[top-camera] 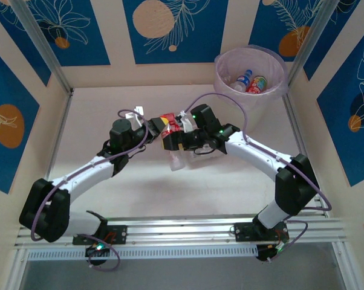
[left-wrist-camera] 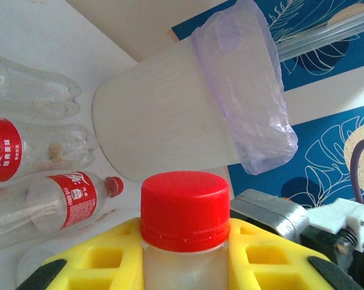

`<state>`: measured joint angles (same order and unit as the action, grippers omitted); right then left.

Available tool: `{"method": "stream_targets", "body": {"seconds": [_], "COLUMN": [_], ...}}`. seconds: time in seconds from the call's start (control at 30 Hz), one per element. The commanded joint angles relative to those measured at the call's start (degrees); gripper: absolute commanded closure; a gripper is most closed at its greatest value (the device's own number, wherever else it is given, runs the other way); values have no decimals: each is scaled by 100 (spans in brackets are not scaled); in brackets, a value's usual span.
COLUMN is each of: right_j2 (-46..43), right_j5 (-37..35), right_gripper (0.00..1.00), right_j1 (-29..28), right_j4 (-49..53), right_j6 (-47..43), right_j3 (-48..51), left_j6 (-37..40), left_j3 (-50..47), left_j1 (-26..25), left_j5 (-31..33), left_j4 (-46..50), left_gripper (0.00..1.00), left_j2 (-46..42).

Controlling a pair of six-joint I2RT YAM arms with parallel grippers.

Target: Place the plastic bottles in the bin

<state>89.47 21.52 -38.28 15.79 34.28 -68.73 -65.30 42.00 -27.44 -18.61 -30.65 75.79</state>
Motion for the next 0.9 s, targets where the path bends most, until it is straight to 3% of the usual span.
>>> {"method": "stream_targets", "body": {"seconds": [0.0,0.1,0.23,0.33,0.6,0.87], "right_j2": [-26,-74,-135,-226,-329,-68], "right_j5": [90,31,-105,-350,-1374,-2349], "right_gripper": [33,39,43,45,53,54], "right_j1": [13,31,115,291,1215,2515], "right_j4": [7,73,374,811,2138,2055], "right_j6": [26,-4,-206,-496,-1703,-2236], "right_j3": [-49,-121,-368,-702,-2568,-4148], "left_j6": [-36,-5,110,274,1214,1387], "left_j3": [-58,-86,-154,-247,-446,-885], "left_j1": [11,11,103,314,547,549], "left_j5": [77,111,89,51,306,312], "left_j4": [-333,-345,-361,32,2238,2862], "left_gripper": [71,61,20,6,7,9], "left_j2": [6,-40,-227,-602,-1703,-2067]}}
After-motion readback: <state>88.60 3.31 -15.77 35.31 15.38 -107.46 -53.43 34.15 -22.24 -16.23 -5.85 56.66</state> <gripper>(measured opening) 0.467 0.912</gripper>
